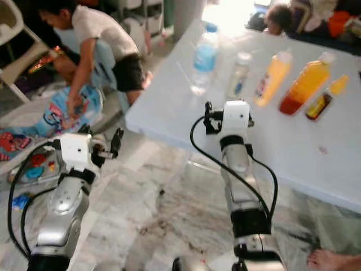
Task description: Restocking fridge
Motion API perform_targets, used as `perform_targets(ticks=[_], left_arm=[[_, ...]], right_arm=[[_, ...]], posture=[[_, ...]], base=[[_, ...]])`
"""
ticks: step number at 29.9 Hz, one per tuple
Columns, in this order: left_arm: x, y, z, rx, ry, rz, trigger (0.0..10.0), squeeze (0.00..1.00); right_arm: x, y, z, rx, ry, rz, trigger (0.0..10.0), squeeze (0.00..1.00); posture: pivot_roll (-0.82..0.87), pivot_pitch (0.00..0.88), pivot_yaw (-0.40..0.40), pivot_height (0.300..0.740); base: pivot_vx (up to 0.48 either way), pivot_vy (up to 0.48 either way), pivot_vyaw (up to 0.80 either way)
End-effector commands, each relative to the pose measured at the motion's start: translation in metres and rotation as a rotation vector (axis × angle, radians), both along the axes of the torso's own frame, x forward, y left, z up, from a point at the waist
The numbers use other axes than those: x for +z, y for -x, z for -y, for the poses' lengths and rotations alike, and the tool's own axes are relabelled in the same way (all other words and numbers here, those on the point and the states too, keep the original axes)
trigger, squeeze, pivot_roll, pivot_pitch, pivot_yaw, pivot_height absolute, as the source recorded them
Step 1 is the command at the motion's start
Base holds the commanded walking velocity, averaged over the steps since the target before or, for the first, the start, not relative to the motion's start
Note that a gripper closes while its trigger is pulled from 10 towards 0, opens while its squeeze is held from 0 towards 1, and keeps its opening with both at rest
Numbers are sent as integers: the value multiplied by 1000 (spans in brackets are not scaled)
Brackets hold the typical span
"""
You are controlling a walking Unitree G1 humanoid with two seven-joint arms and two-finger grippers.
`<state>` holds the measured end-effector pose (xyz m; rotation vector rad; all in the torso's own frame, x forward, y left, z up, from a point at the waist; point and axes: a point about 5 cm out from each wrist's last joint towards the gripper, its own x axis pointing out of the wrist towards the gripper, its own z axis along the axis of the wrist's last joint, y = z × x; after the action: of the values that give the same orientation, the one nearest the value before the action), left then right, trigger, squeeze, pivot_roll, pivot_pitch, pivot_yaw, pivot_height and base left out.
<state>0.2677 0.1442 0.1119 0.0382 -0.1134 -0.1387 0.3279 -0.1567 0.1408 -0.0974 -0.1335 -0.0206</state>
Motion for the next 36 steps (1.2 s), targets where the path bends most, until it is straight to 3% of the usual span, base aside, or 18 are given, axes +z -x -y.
perform_targets(ticks=[1,10,28,29,30,31,32,36], left_arm=[[0,0,-3,11,-4,-1,10000,0],[0,-1,-1,14,7,-2,10000,0],[1,0,1,7,9,5,10000,0],[1,0,1,3,9,5,10000,0],[1,0,1,2,10,5,10000,0],[1,0,1,1,10,5,10000,0],[1,0,1,0,10,5,10000,0],[1,0,2,-3,8,5,10000,0]], right_arm=[[5,-2,-3,13,-6,20,10000,0],[6,-1,-6,37,3,31,10000,0],[21,-4,-13,45,38,98,10000,0],[23,-5,-14,41,47,110,10000,90],[25,-6,-14,38,47,116,10000,741],[25,-7,-14,36,47,119,10000,741],[28,-8,-14,33,51,129,10000,1000],[34,-12,-18,27,61,153,10000,1000]], posture=[[17,82,-48,740],[15,83,-53,740],[19,90,-55,740],[19,91,-55,740],[20,92,-54,740],[20,92,-54,740],[21,93,-54,740],[23,94,-54,740]], base=[[472,0,0],[427,86,0],[0,0,0],[0,0,0],[0,0,0],[0,0,0],[0,0,0],[0,0,0]])
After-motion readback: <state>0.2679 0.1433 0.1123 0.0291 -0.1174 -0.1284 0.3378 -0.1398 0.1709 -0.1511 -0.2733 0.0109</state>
